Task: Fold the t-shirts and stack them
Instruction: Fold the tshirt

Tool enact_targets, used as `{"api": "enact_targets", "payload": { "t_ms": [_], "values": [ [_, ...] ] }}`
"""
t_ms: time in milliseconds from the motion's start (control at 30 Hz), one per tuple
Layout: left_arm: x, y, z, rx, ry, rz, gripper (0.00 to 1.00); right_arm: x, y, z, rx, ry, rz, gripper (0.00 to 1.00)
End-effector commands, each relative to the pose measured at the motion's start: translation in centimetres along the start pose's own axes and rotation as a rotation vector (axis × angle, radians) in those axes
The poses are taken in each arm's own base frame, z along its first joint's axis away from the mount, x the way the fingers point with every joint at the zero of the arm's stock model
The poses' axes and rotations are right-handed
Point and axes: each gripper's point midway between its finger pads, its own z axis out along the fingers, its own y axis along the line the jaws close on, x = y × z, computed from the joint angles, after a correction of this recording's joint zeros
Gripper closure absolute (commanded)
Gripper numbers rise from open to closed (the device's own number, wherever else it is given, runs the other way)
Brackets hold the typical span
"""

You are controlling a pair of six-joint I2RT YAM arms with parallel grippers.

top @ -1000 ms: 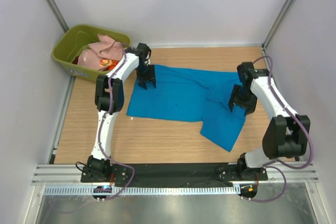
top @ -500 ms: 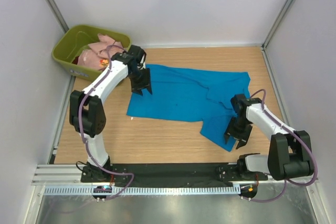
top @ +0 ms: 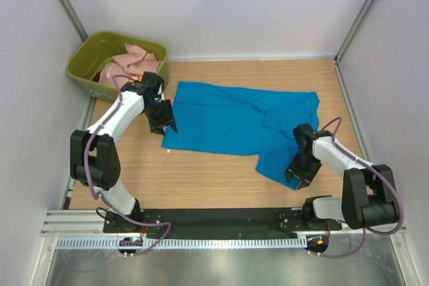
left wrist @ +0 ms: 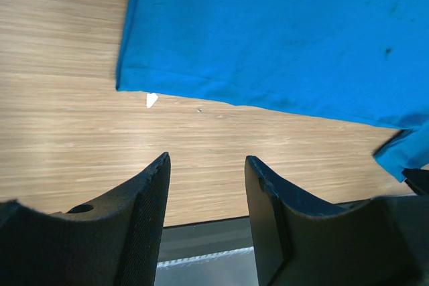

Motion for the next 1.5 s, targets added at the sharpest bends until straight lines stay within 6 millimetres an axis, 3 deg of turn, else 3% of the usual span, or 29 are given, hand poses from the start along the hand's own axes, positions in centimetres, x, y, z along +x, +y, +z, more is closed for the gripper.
{"api": "enact_targets", "payload": {
  "t_ms": [0, 133, 233, 333, 433, 733, 1133, 1467],
  "values": [
    [-1.1, 0.1, -1.8, 0.046, -0.073, -0.034, 0.5, -0.8, -0.1, 1.3, 0.006, -0.066, 0.076, 0.51],
    [-1.3, 1.2, -2.3, 0.026, -0.107, -0.052, 0.51, -1.0, -0.2, 1.1, -0.007, -0.096, 0.092, 0.61],
    [-1.1, 2.2, -1.2, 0.019, -0.095, -0.083, 0.51, -0.9, 0.0, 1.1, -0.017, -0.09, 0.085, 0.73],
    [-1.1, 3.1, 0.0, 0.014, -0.078, -0.103, 0.51, -0.9, 0.1, 0.9, -0.028, -0.093, 0.089, 0.92],
    [-1.4, 3.8, 0.7, -0.005, -0.079, -0.106, 0.51, -0.8, 0.4, 0.6, -0.05, -0.088, 0.085, 0.99],
    [-2.2, 5.9, 3.1, -0.067, -0.048, -0.144, 0.51, -1.5, 1.7, -1.7, -0.136, -0.119, 0.027, 0.99],
    [-1.1, 7.4, 6.9, -0.133, 0.023, -0.227, 0.5, -1.5, 2.6, -2.1, -0.197, -0.125, 0.012, 0.99],
    [-0.3, 8.2, 8.8, -0.161, 0.076, -0.24, 0.57, -1.5, 2.6, -2.3, -0.201, -0.124, 0.004, 0.99]
  ]
}}
